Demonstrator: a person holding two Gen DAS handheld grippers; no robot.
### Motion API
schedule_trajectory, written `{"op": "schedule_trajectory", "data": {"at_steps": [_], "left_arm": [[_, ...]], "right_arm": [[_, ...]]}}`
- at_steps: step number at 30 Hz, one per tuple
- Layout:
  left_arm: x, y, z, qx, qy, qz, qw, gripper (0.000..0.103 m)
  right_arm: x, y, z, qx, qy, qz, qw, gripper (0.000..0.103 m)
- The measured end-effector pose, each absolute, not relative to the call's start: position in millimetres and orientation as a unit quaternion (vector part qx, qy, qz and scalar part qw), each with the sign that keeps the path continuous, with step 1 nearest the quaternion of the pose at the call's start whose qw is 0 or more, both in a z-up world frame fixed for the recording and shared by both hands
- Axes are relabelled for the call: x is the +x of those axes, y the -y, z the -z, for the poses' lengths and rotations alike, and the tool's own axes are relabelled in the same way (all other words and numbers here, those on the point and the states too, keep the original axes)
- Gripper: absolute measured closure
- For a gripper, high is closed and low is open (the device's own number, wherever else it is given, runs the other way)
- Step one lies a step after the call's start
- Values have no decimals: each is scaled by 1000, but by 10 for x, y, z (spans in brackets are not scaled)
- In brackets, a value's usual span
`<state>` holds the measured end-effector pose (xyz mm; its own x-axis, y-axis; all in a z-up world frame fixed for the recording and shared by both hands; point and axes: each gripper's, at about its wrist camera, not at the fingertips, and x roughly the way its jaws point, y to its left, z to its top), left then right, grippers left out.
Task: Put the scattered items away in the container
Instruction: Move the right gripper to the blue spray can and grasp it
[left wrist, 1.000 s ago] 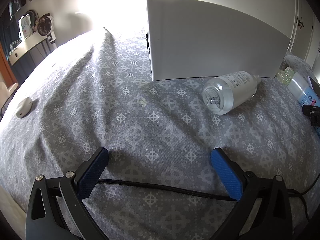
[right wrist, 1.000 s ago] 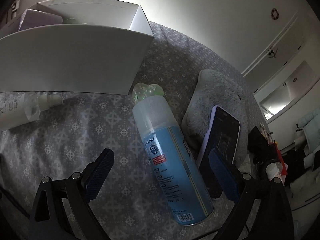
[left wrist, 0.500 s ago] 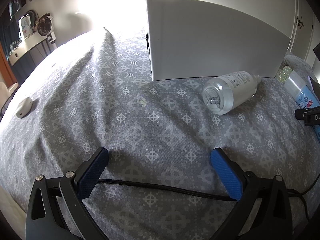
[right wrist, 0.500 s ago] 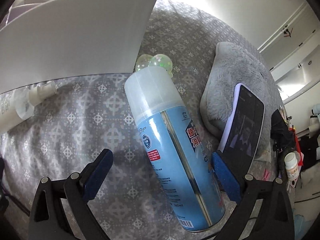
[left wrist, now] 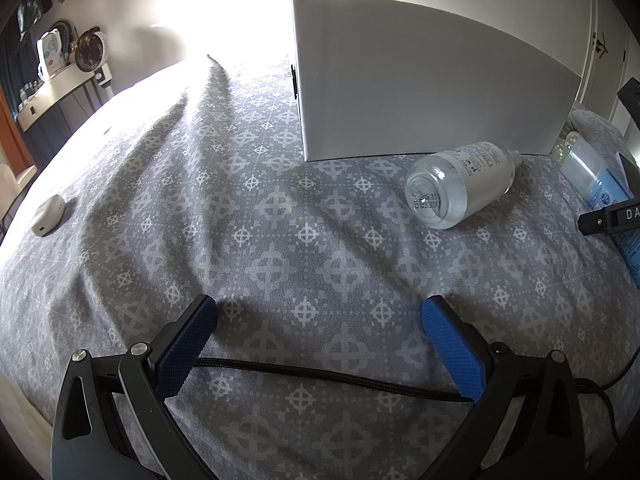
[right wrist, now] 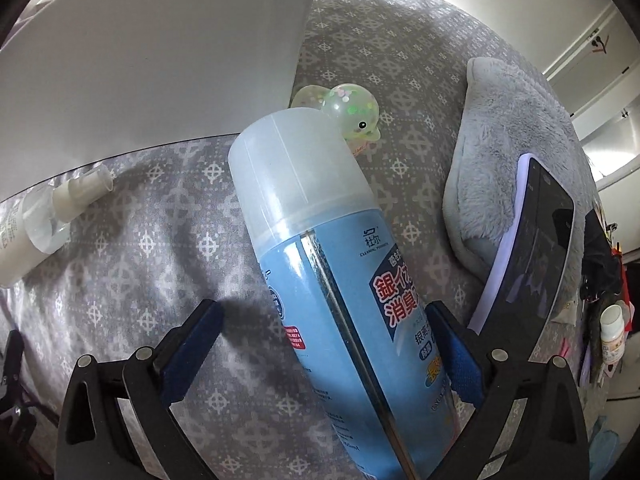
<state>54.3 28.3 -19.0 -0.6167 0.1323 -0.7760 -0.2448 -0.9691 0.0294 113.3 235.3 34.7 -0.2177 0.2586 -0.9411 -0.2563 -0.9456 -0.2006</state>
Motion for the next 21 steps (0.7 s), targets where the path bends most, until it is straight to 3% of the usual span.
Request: {"op": "schedule_trajectory", "data": {"at_steps": [9,14,21], "left_arm": [[544,-297,186,-425,-67,-896,105,0],[544,-302,184,-426,-67,-896,104,0],[538,-307,183,-426,-67,-896,104,0]], "right_arm": [[1184,-2317,-338,-592,-5,-794,136,14],[1225,-2240,-397,-583,0,-802,132,43],[1336,-2224,-451,-572,-13,-810,129,48]]}}
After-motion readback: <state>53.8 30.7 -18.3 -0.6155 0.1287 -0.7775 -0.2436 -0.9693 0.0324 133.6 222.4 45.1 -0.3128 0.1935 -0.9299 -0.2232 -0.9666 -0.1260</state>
